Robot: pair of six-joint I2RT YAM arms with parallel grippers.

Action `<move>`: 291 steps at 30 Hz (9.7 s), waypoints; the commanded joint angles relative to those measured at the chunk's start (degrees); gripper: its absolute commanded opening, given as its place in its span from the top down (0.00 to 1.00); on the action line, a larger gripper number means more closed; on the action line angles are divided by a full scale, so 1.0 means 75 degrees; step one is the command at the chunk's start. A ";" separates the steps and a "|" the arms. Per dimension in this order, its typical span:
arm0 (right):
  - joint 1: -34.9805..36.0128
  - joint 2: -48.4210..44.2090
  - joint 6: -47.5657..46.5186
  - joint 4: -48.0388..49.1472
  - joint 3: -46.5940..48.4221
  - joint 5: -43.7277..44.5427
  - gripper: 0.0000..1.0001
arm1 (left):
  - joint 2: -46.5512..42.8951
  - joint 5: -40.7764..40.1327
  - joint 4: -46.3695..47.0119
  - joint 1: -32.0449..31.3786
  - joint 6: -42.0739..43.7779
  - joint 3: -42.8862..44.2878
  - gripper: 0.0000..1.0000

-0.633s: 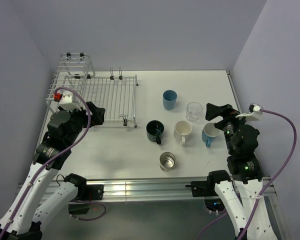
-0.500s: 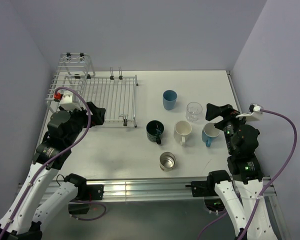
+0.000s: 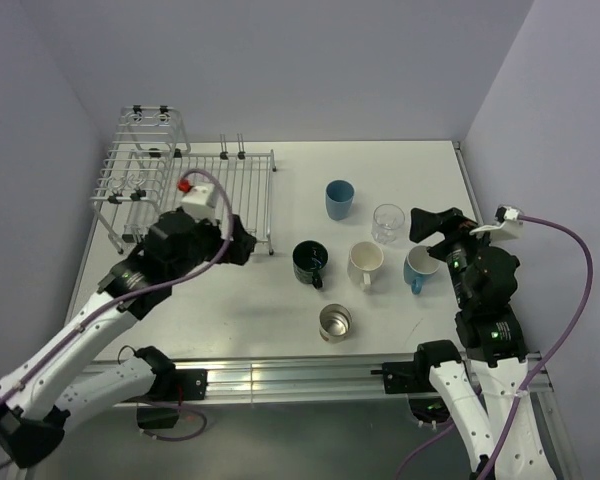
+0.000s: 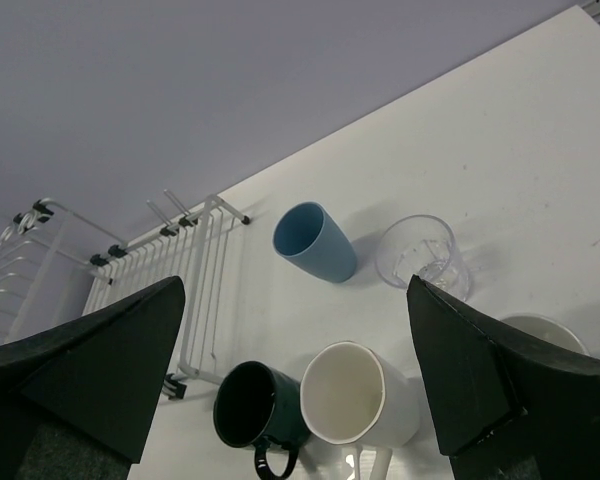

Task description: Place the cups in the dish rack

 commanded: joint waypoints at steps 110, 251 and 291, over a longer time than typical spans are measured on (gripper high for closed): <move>0.2267 0.4534 0.4197 0.9044 -0.1300 -0.4940 0.00 | 0.2343 0.7385 1.2222 0.1853 -0.9044 -0.0902 1.00; 0.4493 1.4424 -0.1835 -0.2486 1.3056 -0.0077 1.00 | 0.0246 0.0915 -0.0739 0.2076 -0.0911 0.3153 0.41; 0.5338 1.4636 -0.2692 -0.3506 1.2563 -0.0088 0.85 | 0.0481 0.1185 -0.0469 0.2076 -0.0783 0.2484 0.40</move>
